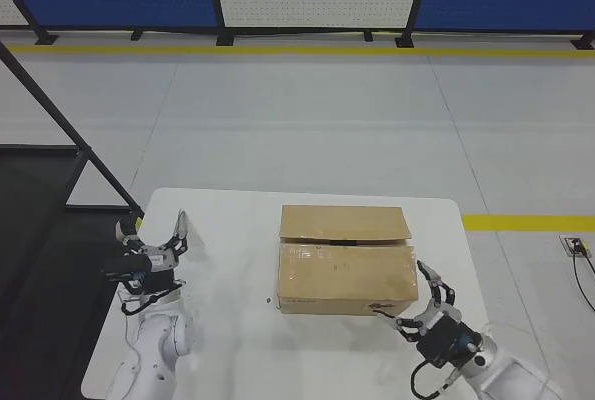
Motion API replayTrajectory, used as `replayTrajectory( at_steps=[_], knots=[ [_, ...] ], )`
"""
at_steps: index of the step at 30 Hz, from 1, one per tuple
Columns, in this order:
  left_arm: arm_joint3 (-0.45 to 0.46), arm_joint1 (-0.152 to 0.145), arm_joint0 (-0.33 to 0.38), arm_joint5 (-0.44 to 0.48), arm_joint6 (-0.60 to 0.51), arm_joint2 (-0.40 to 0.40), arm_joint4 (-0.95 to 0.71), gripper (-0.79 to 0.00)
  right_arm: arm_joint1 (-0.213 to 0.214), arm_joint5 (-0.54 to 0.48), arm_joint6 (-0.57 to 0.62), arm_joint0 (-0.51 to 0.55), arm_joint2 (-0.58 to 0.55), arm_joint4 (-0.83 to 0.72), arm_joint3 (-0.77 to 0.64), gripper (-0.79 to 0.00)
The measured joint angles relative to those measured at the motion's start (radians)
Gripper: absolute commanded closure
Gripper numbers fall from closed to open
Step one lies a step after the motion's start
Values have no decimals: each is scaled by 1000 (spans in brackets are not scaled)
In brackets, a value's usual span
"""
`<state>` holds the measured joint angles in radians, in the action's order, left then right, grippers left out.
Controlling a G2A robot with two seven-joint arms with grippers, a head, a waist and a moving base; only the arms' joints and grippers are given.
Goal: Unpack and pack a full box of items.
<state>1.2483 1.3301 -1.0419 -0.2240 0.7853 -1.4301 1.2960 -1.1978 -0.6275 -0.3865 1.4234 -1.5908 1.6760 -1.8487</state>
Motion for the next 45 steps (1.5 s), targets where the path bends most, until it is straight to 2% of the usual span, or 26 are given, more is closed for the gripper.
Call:
replayTrajectory(
  at_steps=[2,3,12,15,19,23,27,30,39,42,45],
  knots=[
    [15,2,-12,0,12,-1,-14,-785,5,-89,65,-32,-31,-101,27,-785],
    [18,3,-15,4,12,-1,-17,-785,5,-101,86,-34,-34,-116,29,-785],
    [19,3,-16,6,11,0,-18,-785,5,-91,61,-32,-31,-110,28,-785],
    [19,3,-17,6,10,0,-17,-785,4,-109,87,-44,-22,-137,54,-785],
    [42,1,-29,20,-14,-5,7,-785,4,-178,316,-148,-12,-365,181,-785],
    [56,0,-35,10,-8,-23,17,-785,17,-294,607,-276,-6,-726,330,-785],
    [68,-1,-39,12,8,-46,17,-785,38,-301,906,-405,14,-1077,466,-785],
    [75,-2,-43,12,11,-60,14,-785,53,-230,1074,-470,-2,-1259,511,-785],
    [76,-2,-44,12,9,-62,16,-785,52,-238,1068,-466,-2,-1249,509,-785],
    [77,-2,-45,14,7,-62,15,-785,51,-207,1056,-459,12,-1285,517,-785],
    [102,-3,-56,20,-14,-70,16,-785,56,-143,1145,-482,37,-1382,555,-785]
  ],
)
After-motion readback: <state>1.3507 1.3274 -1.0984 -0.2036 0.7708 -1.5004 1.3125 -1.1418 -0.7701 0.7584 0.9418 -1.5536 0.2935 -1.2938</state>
